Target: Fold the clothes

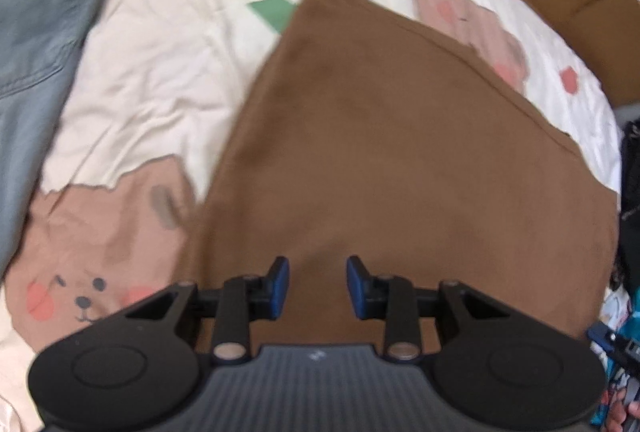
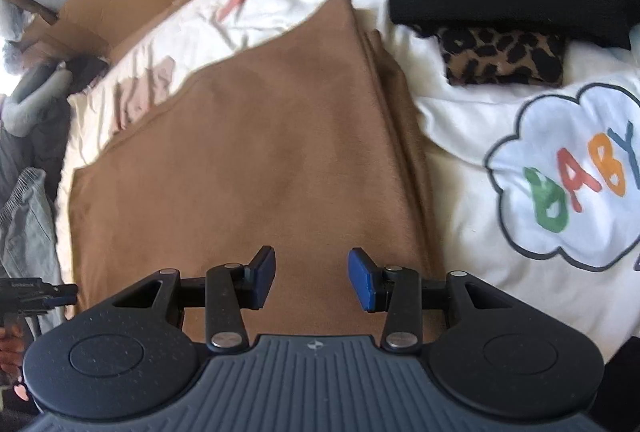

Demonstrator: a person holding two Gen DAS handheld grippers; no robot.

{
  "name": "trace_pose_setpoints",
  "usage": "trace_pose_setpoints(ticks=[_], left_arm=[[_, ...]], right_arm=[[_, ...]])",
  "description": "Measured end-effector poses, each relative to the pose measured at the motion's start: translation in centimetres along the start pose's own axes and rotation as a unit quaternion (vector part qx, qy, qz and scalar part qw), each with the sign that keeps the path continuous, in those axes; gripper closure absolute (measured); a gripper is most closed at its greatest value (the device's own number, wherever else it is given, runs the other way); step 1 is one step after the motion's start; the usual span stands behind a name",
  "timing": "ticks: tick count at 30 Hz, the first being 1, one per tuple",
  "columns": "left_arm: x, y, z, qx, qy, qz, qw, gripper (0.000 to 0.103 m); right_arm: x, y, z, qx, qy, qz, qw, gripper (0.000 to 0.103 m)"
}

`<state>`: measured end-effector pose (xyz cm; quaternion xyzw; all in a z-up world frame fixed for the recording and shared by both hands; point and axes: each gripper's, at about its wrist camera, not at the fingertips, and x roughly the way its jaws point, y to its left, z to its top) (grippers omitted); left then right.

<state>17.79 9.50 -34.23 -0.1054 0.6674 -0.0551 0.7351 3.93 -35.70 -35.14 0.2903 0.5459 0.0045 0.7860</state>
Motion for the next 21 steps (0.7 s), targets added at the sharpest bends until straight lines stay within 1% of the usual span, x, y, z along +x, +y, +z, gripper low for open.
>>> trace_pose_setpoints(ticks=[4,6,7,11,12,13,15,16,17,18,20,21], left_arm=[[0.9,-2.1,0.4,0.026,-0.003,-0.020,0.9995,0.070],[1.4,-2.8,1.0,0.040,-0.011,-0.033,0.9986,0.070],[1.6,-2.9,1.3,0.041,-0.021,-0.037,0.9983,0.070],[1.1,-2.2,2.3,-0.002,-0.045,-0.073,0.9963,0.070],[0.7,-2.4,2.3,-0.002,-0.051,-0.076,0.9958,0.070],[0.2,-2.9,2.4,0.007,-0.055,-0.073,0.9958,0.070],[-0.6,-4.2,2.6,0.038,-0.070,-0.053,0.9954,0.070],[-0.8,-4.7,2.7,0.051,-0.074,-0.048,0.9948,0.070],[-0.7,-5.3,2.9,0.059,-0.074,-0.052,0.9942,0.070],[-0.6,-5.7,3.0,0.062,-0.072,-0.059,0.9937,0.070],[0.0,-6.9,3.0,0.071,-0.065,-0.068,0.9930,0.071],[0.3,-7.6,2.9,0.081,-0.064,-0.068,0.9923,0.071]], right_arm=[[1.0,1.4,0.0,-0.029,-0.031,0.024,0.999,0.055],[1.6,1.9,-0.4,-0.044,-0.049,0.038,0.997,0.055],[1.9,2.1,-0.7,-0.044,-0.057,0.045,0.996,0.055],[2.6,3.4,-2.2,-0.066,-0.069,0.061,0.994,0.055],[2.5,3.9,-2.6,-0.072,-0.068,0.060,0.993,0.055],[2.5,4.5,-3.0,-0.075,-0.067,0.062,0.993,0.055],[2.7,5.5,-3.5,-0.086,-0.063,0.078,0.991,0.056],[3.0,6.1,-3.8,-0.097,-0.061,0.083,0.990,0.056],[3.4,6.7,-4.0,-0.109,-0.060,0.086,0.988,0.057],[3.8,7.4,-4.2,-0.120,-0.058,0.089,0.987,0.059],[4.7,8.3,-4.6,-0.129,-0.056,0.098,0.985,0.069],[5.0,8.7,-4.8,-0.132,-0.054,0.102,0.984,0.072]])
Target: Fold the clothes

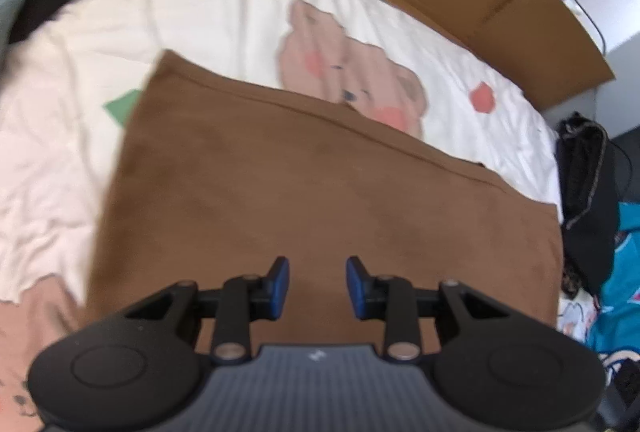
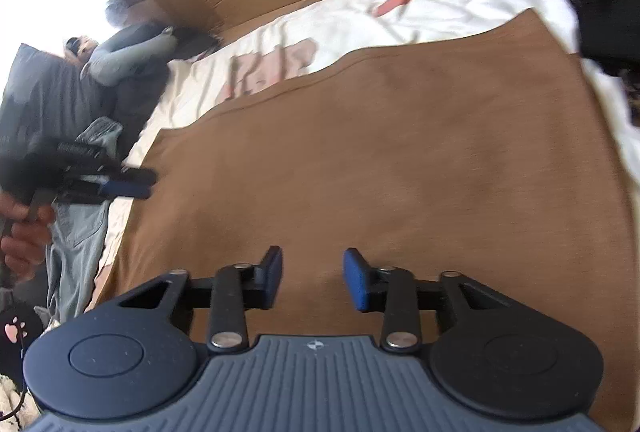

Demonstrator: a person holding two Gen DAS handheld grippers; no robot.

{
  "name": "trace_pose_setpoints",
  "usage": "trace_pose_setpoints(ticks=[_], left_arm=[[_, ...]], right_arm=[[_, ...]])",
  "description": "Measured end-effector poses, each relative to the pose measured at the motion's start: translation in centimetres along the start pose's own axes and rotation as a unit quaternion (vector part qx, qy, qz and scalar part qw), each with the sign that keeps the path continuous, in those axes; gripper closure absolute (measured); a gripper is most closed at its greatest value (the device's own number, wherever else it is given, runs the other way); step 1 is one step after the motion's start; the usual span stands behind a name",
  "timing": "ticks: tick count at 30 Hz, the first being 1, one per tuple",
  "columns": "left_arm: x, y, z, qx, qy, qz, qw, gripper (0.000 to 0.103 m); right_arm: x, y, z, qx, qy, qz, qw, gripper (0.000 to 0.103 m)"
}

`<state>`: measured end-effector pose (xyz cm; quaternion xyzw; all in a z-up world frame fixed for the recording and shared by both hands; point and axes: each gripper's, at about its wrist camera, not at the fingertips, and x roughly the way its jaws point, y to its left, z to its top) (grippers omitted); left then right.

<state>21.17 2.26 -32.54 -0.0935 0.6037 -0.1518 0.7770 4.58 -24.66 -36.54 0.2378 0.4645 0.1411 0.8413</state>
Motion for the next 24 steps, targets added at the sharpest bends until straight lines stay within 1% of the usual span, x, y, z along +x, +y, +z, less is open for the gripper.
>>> trace_pose_setpoints(ticks=[1,5,7,10,13,15,18,21,24], left_arm=[[0.4,-0.8,0.0,0.017,0.001,0.002,0.9999,0.071],[2.5,-4.1,0.0,0.089,0.002,-0.002,0.9960,0.073],[3.7,-5.5,-0.1,0.111,0.003,-0.004,0.9938,0.076],[5.1,-7.1,0.1,0.138,0.003,-0.008,0.9904,0.082],[6.2,-8.0,1.0,0.146,-0.010,-0.007,0.9892,0.083],[6.7,-8.3,1.8,0.142,-0.016,-0.008,0.9897,0.084],[7.3,-8.7,2.9,0.143,-0.020,-0.009,0.9894,0.087],[8.1,-9.2,3.7,0.152,-0.022,-0.011,0.9881,0.087],[8.9,-9.3,4.5,0.148,-0.024,-0.008,0.9887,0.087]], right_arm=[[0.4,0.4,-0.1,-0.003,0.001,0.005,1.000,0.076],[2.3,2.2,-0.5,-0.042,0.011,0.025,0.999,0.081],[3.2,2.9,-0.8,-0.055,0.017,0.032,0.998,0.082],[4.5,3.6,-1.3,-0.066,0.027,0.041,0.997,0.086],[5.3,3.6,-1.7,-0.056,0.030,0.048,0.997,0.087],[5.5,3.5,-1.6,-0.041,0.027,0.051,0.997,0.089],[5.4,3.6,-1.7,-0.046,0.026,0.053,0.997,0.089],[5.4,3.6,-2.1,-0.042,0.029,0.053,0.997,0.090],[5.2,3.6,-2.5,-0.039,0.030,0.052,0.997,0.089]])
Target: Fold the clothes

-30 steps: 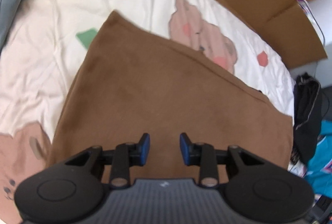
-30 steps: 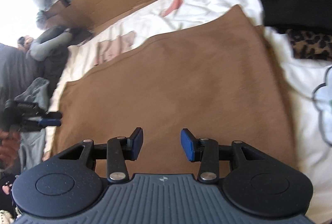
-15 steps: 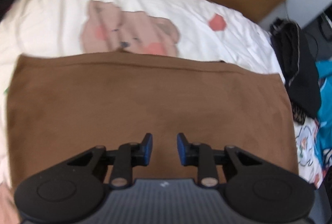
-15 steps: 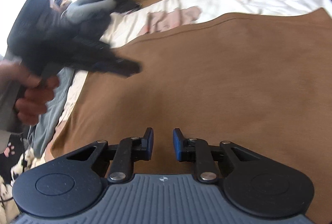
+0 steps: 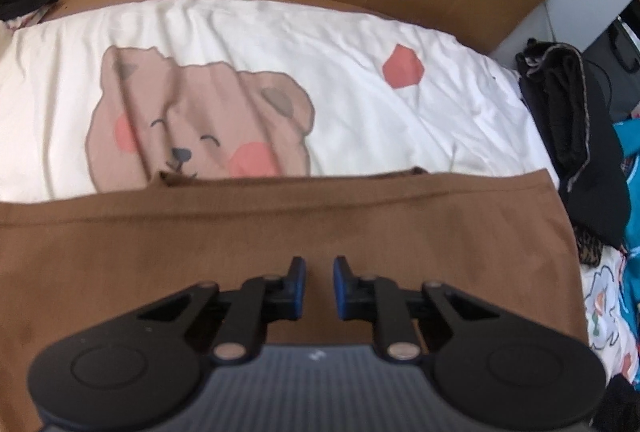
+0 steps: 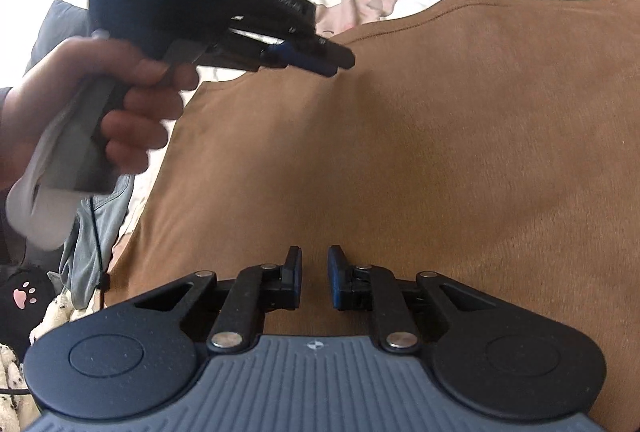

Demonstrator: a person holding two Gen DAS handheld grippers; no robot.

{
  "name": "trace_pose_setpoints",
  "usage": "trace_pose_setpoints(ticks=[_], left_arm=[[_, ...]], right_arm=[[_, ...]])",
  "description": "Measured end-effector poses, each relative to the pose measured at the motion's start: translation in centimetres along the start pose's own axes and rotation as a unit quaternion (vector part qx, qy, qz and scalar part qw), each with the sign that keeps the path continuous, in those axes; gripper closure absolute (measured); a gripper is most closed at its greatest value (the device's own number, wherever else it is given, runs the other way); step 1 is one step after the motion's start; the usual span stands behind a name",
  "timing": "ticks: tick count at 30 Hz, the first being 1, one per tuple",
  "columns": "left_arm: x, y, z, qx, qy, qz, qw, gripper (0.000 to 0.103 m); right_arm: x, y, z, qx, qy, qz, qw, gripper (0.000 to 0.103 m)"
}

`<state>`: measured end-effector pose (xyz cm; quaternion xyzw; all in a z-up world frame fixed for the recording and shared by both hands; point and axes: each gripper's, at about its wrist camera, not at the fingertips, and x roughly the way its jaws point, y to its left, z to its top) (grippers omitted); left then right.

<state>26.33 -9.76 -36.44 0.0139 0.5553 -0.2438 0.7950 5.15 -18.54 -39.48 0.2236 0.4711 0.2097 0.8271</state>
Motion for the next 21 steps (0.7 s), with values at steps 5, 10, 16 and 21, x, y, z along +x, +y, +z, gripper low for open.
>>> trace_pose_setpoints(ticks=[5,10,16,21], left_arm=[[1.4,0.3,0.9,-0.015,-0.001,-0.003,0.9999,0.089],[2.8,0.5,1.5,-0.031,0.001,0.005,0.9995,0.094],[3.0,0.4,2.1,-0.034,-0.013,0.012,0.9993,0.099],[2.5,0.3,2.8,-0.031,-0.021,0.007,0.9993,0.099]], right_arm=[[-0.2,-0.4,-0.3,0.004,0.006,-0.002,1.000,0.088],[-0.3,-0.5,-0.5,0.016,0.011,-0.006,1.000,0.090],[-0.7,0.5,-0.3,0.011,-0.003,-0.010,1.000,0.093],[-0.3,1.0,-0.2,0.011,-0.003,-0.016,1.000,0.094]])
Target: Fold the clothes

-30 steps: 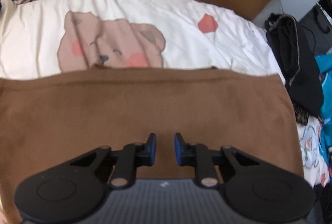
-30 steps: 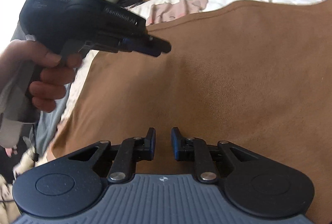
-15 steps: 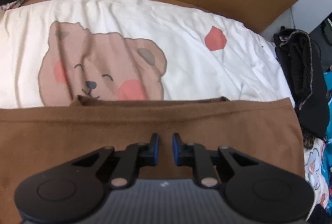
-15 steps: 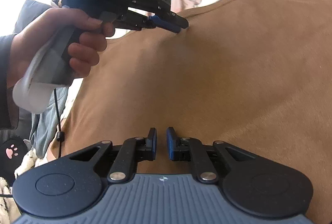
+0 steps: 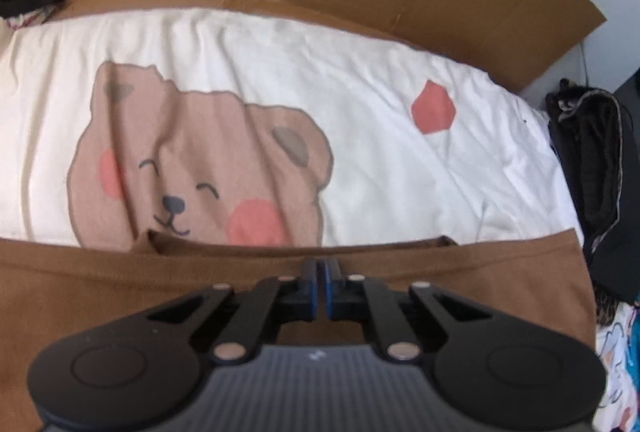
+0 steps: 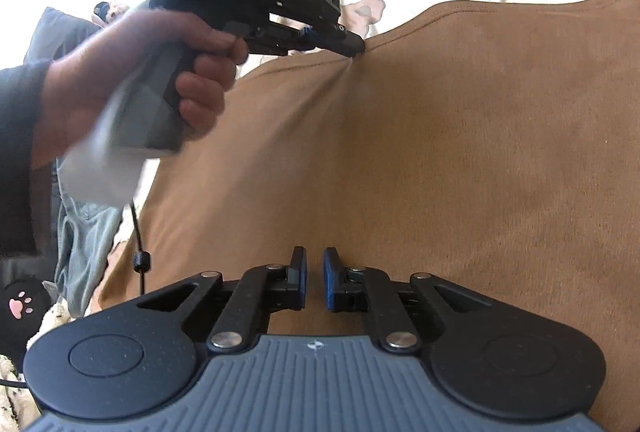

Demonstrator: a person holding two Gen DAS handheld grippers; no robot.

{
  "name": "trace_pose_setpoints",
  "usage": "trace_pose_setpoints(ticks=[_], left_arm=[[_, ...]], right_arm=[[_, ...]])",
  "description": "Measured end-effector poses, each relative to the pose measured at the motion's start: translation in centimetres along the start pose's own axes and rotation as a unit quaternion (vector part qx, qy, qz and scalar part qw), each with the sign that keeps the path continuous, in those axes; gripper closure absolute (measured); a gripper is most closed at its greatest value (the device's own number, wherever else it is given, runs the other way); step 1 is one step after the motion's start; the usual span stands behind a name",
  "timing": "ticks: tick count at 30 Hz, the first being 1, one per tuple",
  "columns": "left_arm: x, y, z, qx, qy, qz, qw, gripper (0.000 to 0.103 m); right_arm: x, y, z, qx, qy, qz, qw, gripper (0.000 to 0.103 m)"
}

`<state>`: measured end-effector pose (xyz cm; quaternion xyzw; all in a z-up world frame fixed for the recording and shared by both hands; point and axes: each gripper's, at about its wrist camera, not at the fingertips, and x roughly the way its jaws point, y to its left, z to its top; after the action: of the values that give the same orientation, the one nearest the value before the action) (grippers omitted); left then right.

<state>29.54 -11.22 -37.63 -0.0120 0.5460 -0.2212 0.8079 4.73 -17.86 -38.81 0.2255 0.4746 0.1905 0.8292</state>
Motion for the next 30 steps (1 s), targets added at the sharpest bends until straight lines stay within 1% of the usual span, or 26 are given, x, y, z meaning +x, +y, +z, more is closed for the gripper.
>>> trace_pose_setpoints(ticks=[4,9,13,15,18,19,24,30], left_arm=[[-1.3,-0.1,-0.8,0.032,0.006,-0.015,0.9994,0.098],[-3.4,0.5,-3.5,0.061,0.016,-0.026,0.9977,0.098],[-4.9,1.4,-6.7,0.064,0.030,-0.023,0.9972,0.098],[-5.6,1.8,-8.5,0.058,0.040,-0.024,0.9972,0.098],[-6.9,2.4,-11.2,0.039,0.059,-0.046,0.9964,0.098],[-7.3,2.4,-12.2,0.040,0.065,-0.050,0.9959,0.098],[-8.4,1.7,-16.0,0.063,0.095,-0.068,0.9912,0.098],[-8.9,-0.3,-18.3,0.113,0.120,-0.092,0.9822,0.098]], right_arm=[[0.2,-0.3,-0.4,0.017,0.012,0.003,1.000,0.094],[0.6,-0.4,-1.0,0.020,0.027,0.004,0.999,0.092],[0.2,0.1,-1.6,0.022,0.042,0.008,0.999,0.093],[-0.1,0.4,-1.8,0.018,0.051,0.009,0.999,0.093],[-0.3,1.1,-2.6,0.006,0.066,0.011,0.998,0.093],[-0.3,1.3,-2.8,0.004,0.069,0.012,0.998,0.093],[0.0,1.4,-3.9,0.004,0.084,0.015,0.996,0.093],[0.6,0.8,-4.3,0.016,0.094,0.019,0.995,0.092]])
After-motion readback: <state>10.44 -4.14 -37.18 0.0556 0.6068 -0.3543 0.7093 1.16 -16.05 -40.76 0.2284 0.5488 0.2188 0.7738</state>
